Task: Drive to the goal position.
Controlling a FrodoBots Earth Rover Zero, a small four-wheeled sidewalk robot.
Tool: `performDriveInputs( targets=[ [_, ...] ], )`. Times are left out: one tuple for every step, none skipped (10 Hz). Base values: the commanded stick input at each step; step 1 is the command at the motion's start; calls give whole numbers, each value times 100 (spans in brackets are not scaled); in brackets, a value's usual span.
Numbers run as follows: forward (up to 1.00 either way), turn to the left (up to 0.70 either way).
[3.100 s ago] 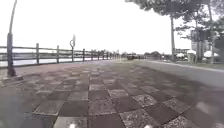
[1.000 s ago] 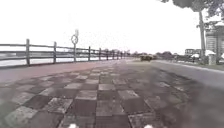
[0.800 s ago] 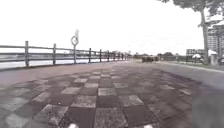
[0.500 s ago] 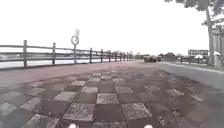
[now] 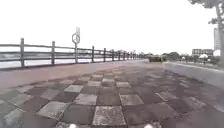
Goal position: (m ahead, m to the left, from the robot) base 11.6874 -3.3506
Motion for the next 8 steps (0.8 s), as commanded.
performDriveInputs(
  targets=[
    [100, 0],
    [100, 0],
    [100, 0],
    [100, 0],
    [100, 0],
    [100, 0],
    [100, 0],
    [100, 0]
  ],
)
